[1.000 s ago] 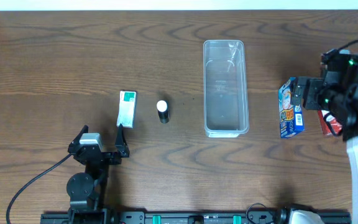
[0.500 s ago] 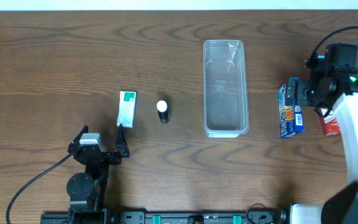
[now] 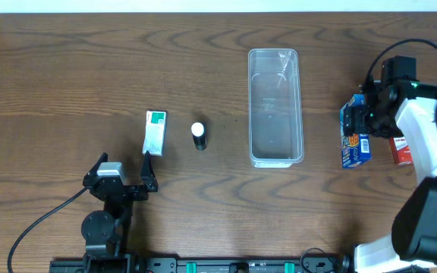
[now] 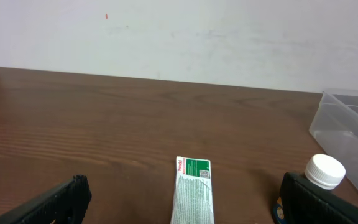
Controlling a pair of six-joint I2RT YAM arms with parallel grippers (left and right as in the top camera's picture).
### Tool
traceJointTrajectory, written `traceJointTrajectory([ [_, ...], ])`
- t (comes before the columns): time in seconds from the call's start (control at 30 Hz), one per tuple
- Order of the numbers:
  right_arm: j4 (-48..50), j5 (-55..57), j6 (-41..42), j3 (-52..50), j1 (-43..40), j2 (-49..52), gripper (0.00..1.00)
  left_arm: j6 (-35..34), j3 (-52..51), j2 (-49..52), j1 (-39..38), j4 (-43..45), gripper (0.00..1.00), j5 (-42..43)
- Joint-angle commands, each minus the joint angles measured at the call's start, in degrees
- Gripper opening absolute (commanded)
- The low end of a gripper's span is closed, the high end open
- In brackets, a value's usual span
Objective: Pack container
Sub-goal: 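Reach right gripper to the blue Kool Fever box and grasp it, then lift the blue box and carry it over the clear container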
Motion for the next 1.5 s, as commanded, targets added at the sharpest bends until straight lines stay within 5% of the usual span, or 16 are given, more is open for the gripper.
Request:
traceJointTrajectory([
  [0.0, 0.0, 0.6, -0.4, 1.0, -0.4, 1.8, 0.84, 0.3, -0.9, 0.0, 0.2, -2.0, 0.98, 0.8],
  [0.2, 1.0, 0.6, -0.4, 1.0, -0.4, 4.1, 0.79, 0.3, -0.9, 0.0, 0.2, -2.0, 0.98, 0.9],
  [0.47, 1.7, 0.6, -0.4, 1.0, -0.4, 4.8, 0.48, 0.4, -0.9, 0.0, 0.2, -2.0, 0.98, 0.8],
  [0.97, 2.2, 0.6, -0.4, 1.0, -0.4, 4.8, 0.15, 0.3, -0.9, 0.0, 0.2, -2.0, 0.98, 0.8],
  [1.47, -6.7, -6.4, 0.1, 11.3, -0.4, 1.8, 0.10, 0.3, -0.9, 0.0, 0.2, -2.0, 0.98, 0.8],
])
